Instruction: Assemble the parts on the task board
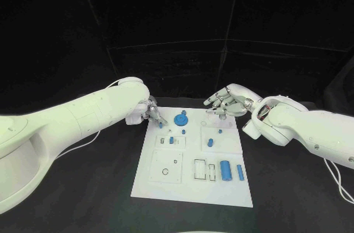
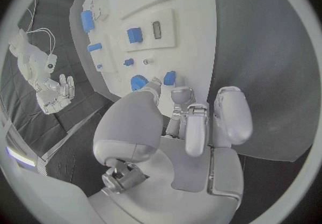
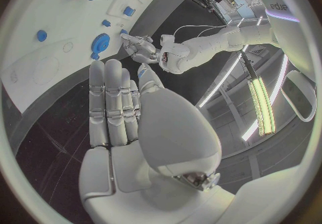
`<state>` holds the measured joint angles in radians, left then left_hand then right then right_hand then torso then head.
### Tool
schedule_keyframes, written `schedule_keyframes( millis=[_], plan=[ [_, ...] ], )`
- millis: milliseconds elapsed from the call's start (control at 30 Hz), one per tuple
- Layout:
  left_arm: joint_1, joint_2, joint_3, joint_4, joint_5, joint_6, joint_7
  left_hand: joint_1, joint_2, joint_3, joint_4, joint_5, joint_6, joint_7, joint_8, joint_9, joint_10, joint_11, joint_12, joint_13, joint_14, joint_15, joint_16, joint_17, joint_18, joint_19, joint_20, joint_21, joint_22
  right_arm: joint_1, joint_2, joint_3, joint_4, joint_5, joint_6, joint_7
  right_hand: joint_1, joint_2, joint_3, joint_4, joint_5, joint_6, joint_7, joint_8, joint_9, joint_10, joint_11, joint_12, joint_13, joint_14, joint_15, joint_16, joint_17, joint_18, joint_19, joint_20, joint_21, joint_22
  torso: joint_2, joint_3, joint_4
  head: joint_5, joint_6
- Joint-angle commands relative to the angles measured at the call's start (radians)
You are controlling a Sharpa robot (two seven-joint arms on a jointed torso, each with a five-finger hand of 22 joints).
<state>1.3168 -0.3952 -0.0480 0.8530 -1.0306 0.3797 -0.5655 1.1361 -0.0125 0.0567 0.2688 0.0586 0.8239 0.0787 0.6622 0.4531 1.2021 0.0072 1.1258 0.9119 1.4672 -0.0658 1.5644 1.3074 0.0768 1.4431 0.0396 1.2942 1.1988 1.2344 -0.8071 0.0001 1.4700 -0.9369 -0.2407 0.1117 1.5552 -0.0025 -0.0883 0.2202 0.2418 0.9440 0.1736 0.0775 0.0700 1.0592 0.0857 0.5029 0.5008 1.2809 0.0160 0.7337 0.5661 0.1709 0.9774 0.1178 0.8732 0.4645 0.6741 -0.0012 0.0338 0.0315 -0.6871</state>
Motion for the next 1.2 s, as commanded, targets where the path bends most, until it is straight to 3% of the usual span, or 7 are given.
schedule_keyframes(
  millis=[33,433,567,733,833,1000,1200],
  plan=[
    [0.001,0.002,0.000,0.002,-0.009,0.010,0.016,0.012,0.003,0.001,-0.010,0.002,0.007,0.001,-0.005,-0.002,-0.005,-0.002,0.000,0.001,0.104,0.006,0.006,0.263,0.001,-0.001,0.007,0.006,0.002,0.002,0.001,0.000,0.001,-0.001,-0.004,0.010,-0.006,0.002,0.002,0.004,0.004,-0.008,0.001,0.006,0.002,-0.007,0.003,0.004,-0.002,-0.008,-0.001,-0.003,0.002,0.011,-0.002,0.005,-0.005,-0.001,0.000,0.0000,0.0001,0.000,-0.001],
    [0.001,-0.002,0.000,0.006,-0.009,0.005,0.029,0.075,0.042,0.030,-0.044,0.000,0.027,-0.006,0.002,-0.009,0.004,-0.008,0.009,0.010,0.104,0.001,0.006,0.263,0.001,0.000,0.004,0.006,0.006,0.002,0.001,0.000,0.000,-0.001,-0.002,0.009,-0.006,0.002,0.002,0.004,0.004,-0.008,0.001,0.006,0.002,-0.007,0.003,0.004,-0.002,-0.008,-0.001,-0.003,0.002,0.011,-0.002,0.005,-0.005,-0.001,0.000,0.0000,0.0000,-0.001,-0.006],
    [0.001,-0.003,0.000,0.007,-0.009,0.002,0.040,0.102,0.066,0.051,-0.061,-0.006,0.032,-0.012,0.005,-0.010,0.008,-0.013,0.011,0.013,0.104,-0.002,0.006,0.263,0.001,0.001,0.001,0.008,0.009,0.002,0.002,0.000,0.000,-0.001,-0.001,0.008,-0.006,0.002,0.002,0.004,0.004,-0.008,0.001,0.006,0.002,-0.007,0.003,0.004,-0.002,-0.008,-0.001,-0.003,0.002,0.011,-0.002,0.005,-0.005,-0.001,0.000,0.0002,0.0002,-0.001,-0.007],
    [0.000,-0.010,0.000,0.017,-0.007,-0.006,0.064,0.211,0.110,0.139,-0.135,-0.009,0.030,-0.029,0.009,-0.009,0.010,-0.029,0.009,0.017,0.104,-0.015,0.006,0.263,0.001,0.001,-0.008,0.009,0.012,0.002,0.004,0.000,-0.002,-0.001,0.000,0.008,-0.004,0.003,0.002,0.003,0.006,-0.009,0.001,0.007,0.002,-0.008,0.003,0.005,-0.003,-0.009,-0.001,-0.003,0.002,0.011,-0.002,0.006,-0.006,-0.002,-0.001,0.0002,0.0001,0.000,-0.011],
    [0.000,-0.023,0.000,0.035,0.004,-0.027,0.080,0.234,0.110,0.180,-0.159,-0.011,0.027,-0.028,0.015,-0.004,0.018,-0.029,0.011,0.023,0.104,-0.017,0.006,0.263,0.000,0.002,-0.013,0.009,0.014,0.002,0.004,0.000,-0.002,-0.001,0.001,0.008,-0.004,0.003,0.002,0.003,0.006,-0.009,0.001,0.007,0.002,-0.008,0.003,0.005,-0.003,-0.009,-0.001,-0.003,0.002,0.011,-0.002,0.006,-0.006,-0.002,-0.002,-0.0001,0.0003,-0.001,-0.012],
    [0.001,-0.056,0.001,0.081,0.040,-0.076,0.089,0.227,0.093,0.226,-0.167,-0.011,0.026,-0.027,0.026,0.004,0.035,-0.028,0.018,0.035,0.104,-0.017,0.006,0.263,-0.001,0.002,-0.015,0.009,0.016,0.002,0.003,0.000,-0.003,-0.001,0.003,0.006,-0.004,0.003,0.002,0.003,0.006,-0.009,0.001,0.007,0.002,-0.008,0.003,0.005,-0.003,-0.009,-0.001,-0.003,0.002,0.011,-0.002,0.006,-0.006,-0.002,-0.004,0.0016,0.0016,0.000,-0.015],
    [0.001,-0.123,0.001,0.189,0.060,-0.154,0.093,0.197,0.061,0.304,-0.170,-0.011,0.024,-0.029,0.042,0.016,0.047,-0.030,0.022,0.042,0.104,-0.018,0.006,0.263,-0.001,0.004,-0.016,0.009,0.019,0.002,0.002,0.000,-0.005,-0.001,0.005,0.005,-0.004,0.003,0.002,0.003,0.006,-0.009,0.001,0.007,0.002,-0.008,0.003,0.006,-0.003,-0.009,-0.001,-0.003,0.003,0.012,-0.002,0.006,-0.006,-0.002,-0.004,0.0014,0.0026,0.000,-0.015]
  ],
)
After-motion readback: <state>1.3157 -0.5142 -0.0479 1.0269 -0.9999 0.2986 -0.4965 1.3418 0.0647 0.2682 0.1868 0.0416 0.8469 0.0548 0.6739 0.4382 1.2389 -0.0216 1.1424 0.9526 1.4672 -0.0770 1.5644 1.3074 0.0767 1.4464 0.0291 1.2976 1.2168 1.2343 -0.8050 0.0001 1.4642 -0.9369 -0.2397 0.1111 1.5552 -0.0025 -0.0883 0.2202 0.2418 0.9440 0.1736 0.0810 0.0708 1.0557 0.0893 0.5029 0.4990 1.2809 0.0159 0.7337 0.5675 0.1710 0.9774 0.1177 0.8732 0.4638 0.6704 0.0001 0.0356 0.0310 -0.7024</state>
